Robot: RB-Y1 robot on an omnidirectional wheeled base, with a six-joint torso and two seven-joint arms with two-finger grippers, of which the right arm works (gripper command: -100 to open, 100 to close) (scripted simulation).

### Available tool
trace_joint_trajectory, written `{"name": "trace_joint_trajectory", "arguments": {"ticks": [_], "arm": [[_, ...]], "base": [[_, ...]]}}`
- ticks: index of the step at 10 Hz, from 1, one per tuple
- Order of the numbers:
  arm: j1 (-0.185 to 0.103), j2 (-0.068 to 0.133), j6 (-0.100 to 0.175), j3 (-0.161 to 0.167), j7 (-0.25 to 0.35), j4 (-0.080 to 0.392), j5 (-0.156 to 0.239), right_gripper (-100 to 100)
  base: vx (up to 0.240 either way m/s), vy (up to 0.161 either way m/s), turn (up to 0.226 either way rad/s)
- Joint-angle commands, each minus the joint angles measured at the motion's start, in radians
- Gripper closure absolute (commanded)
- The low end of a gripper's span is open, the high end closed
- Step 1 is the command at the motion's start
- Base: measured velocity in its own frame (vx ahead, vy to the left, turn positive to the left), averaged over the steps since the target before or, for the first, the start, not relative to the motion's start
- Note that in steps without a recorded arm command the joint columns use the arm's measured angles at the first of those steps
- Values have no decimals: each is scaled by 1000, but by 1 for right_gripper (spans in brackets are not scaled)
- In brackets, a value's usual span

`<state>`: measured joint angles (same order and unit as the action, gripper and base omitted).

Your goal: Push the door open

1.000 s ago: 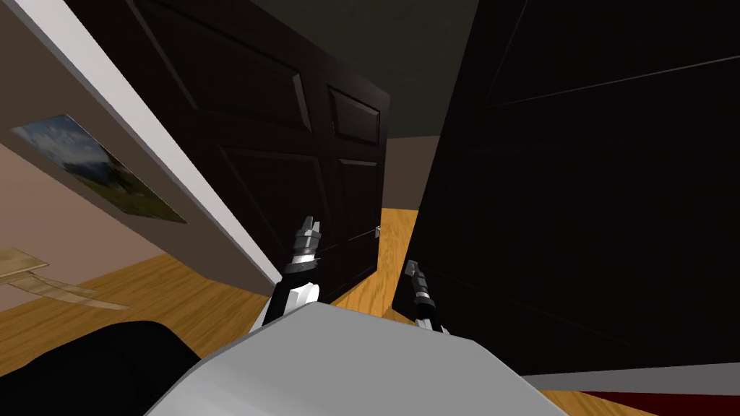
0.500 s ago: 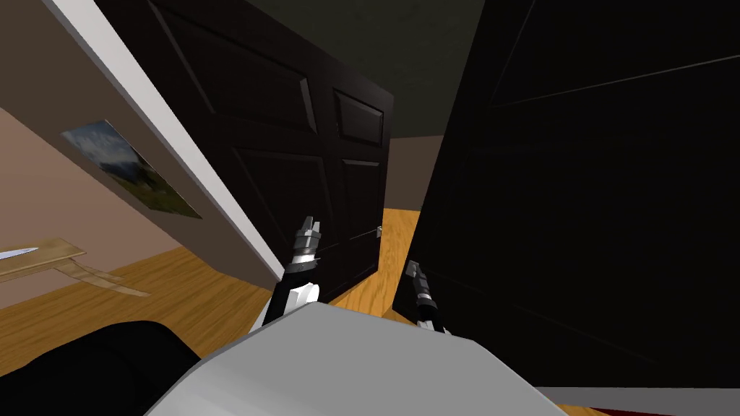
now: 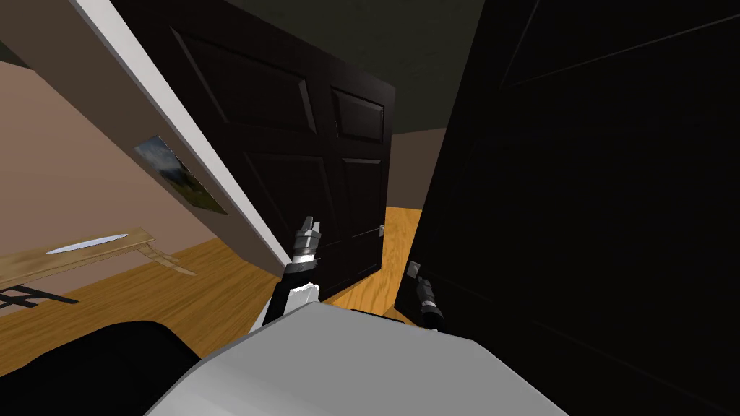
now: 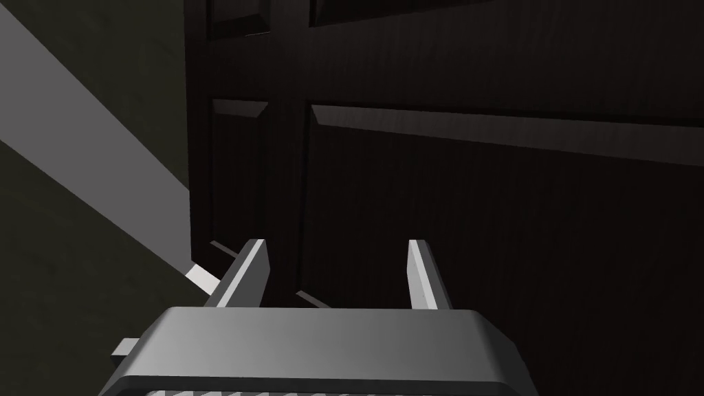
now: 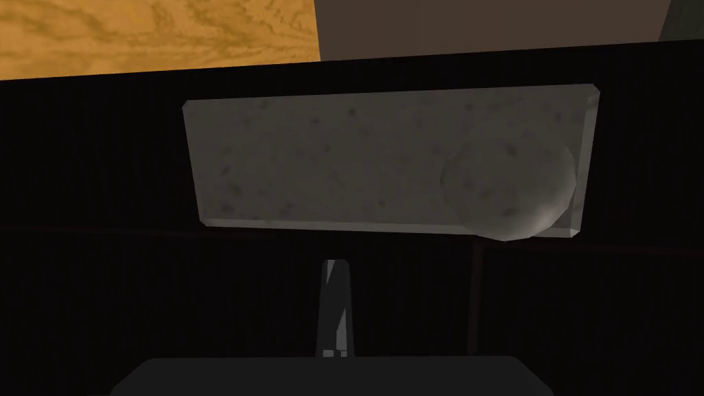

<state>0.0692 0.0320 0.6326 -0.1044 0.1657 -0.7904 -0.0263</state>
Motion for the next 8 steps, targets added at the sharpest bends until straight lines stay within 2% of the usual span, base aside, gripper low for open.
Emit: {"name": "trace_joint_trajectory", "arguments": {"ticks": [1, 2, 5, 8], "arm": [[1, 8, -18, -7, 32, 21, 0, 100], [13, 14, 5, -26, -2, -21, 0, -100], [23, 19, 28, -58, -28, -54, 1, -100], [36, 12, 59, -101, -64, -98, 3, -100]], "base": [[10, -36, 224], [-45, 80, -58], [-93, 176, -97], [-97, 205, -92]]}}
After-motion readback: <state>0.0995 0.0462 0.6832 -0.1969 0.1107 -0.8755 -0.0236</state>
